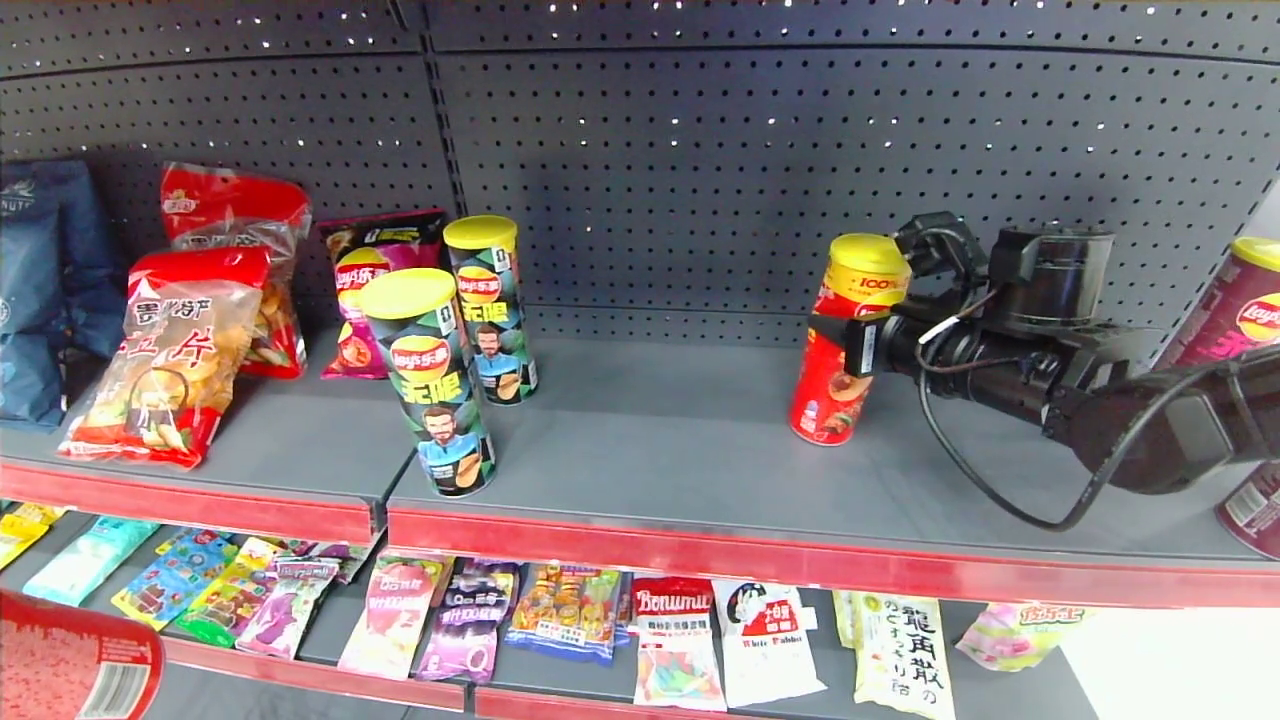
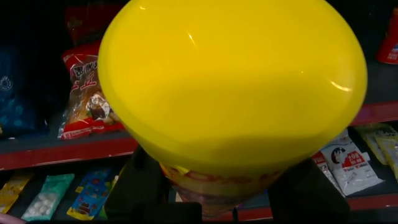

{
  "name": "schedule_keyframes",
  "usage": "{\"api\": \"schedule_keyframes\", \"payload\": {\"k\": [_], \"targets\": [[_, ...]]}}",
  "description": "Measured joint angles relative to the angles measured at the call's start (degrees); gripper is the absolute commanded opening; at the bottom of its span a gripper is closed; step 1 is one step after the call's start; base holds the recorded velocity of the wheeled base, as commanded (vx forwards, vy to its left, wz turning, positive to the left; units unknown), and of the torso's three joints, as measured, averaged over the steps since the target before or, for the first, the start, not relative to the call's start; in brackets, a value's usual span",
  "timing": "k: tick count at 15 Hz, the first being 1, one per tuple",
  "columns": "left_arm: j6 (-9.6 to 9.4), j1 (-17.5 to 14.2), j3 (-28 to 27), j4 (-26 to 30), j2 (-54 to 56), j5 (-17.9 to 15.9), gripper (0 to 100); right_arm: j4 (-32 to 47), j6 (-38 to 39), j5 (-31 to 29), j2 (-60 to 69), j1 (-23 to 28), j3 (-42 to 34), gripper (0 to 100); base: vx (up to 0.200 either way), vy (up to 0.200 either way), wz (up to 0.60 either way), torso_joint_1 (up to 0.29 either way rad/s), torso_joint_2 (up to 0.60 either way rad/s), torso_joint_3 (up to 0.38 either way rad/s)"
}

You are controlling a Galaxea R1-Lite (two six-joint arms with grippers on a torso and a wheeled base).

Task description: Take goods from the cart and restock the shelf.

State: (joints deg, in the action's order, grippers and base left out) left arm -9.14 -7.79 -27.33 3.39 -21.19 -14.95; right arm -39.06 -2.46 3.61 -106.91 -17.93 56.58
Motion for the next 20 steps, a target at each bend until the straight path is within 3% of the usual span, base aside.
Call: {"api": "schedule_keyframes", "payload": {"k": [8,15,20], "targets": [[0.01,0.0,0.0,0.0,0.0,-0.2,0,0.7,0.0,-12.8,10.7,-6.4,-7.8,0,0.000,0.000,0.00,0.000,0.00,0.000],[0.01,0.0,0.3,0.0,0.1,0.0,0,0.6,0.5,-15.5,15.5,-10.9,-15.6,0,0.000,0.000,0.00,0.000,0.00,0.000],[-0.05,0.0,0.2,0.0,-0.1,0.1,0,0.1,1.6,-22.0,14.1,-14.4,-16.5,0,0.000,0.000,0.00,0.000,0.00,0.000]]}}
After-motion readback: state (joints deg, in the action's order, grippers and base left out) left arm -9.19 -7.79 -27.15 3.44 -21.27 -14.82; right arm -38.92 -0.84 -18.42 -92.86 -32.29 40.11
